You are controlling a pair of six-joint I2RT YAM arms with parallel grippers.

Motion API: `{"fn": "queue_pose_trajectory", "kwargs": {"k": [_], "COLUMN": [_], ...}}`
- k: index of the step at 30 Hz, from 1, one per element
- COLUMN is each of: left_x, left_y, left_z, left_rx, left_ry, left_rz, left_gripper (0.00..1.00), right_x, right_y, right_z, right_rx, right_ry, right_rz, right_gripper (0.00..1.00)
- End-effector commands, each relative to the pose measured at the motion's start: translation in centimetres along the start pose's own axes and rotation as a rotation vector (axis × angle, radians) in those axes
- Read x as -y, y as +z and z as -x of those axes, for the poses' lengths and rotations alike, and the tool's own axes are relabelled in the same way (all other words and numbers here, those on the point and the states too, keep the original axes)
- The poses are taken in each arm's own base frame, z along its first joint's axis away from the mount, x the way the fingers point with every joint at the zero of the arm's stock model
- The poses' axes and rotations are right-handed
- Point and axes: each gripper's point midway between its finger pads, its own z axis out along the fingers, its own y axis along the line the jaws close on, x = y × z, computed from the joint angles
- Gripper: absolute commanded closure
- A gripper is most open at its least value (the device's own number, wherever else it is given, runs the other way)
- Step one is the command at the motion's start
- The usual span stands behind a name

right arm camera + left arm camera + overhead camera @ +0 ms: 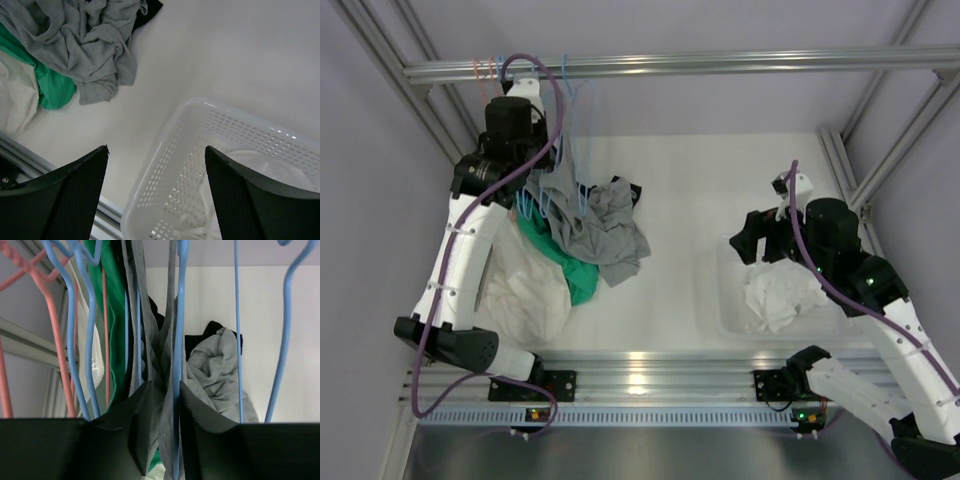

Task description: Remove the tank top from the hanger

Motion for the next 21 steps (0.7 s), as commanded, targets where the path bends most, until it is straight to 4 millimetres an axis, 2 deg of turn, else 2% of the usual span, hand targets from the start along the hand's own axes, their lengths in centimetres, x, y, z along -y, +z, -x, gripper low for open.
{"fn": "queue_pose_trajectory", "kwargs": {"k": [1,2,4,8,11,14,18,21], "left_x": [1.1,1.6,1.8,1.7,1.7,1.5,0.7,0.7], "left_y": [-0.1,-0.2,-0.4,-0.3,-0.4,-1.5,-4.4,-5.4], "left_z": [2.0,2.0,2.6,3.2,3.6,4.5,6.1,6.0], "left_rx": [0.074,0.076,0.100,0.119,0.128,0.158,0.224,0.234], "left_ry": [-0.029,-0.033,-0.038,-0.032,-0.046,-0.072,-0.108,-0.128], "left_rz": [-0.085,-0.115,-0.126,-0.119,-0.119,-0.121,-0.122,-0.138], "left_gripper": [0.75,0.80,0.82,1.00,1.00,1.00,1.00,1.00], "right_x": [-0.4,-0.4,-0.6,-0.7,-0.9,-1.0,-1.3,-1.6], "right_y": [-0.2,0.0,0.1,0.2,0.5,0.7,0.5,0.4], "right_z": [1.4,1.3,1.3,1.3,1.1,1.0,1.6,2.0], "right_rx": [0.065,0.061,0.062,0.064,0.063,0.064,0.088,0.104], "right_ry": [-0.010,-0.008,-0.006,0.000,0.004,0.007,0.006,0.008], "right_rz": [0.028,0.031,0.037,0.047,0.060,0.066,0.083,0.093], "right_gripper": [0.24,0.24,0.25,0.28,0.29,0.29,0.29,0.29]}}
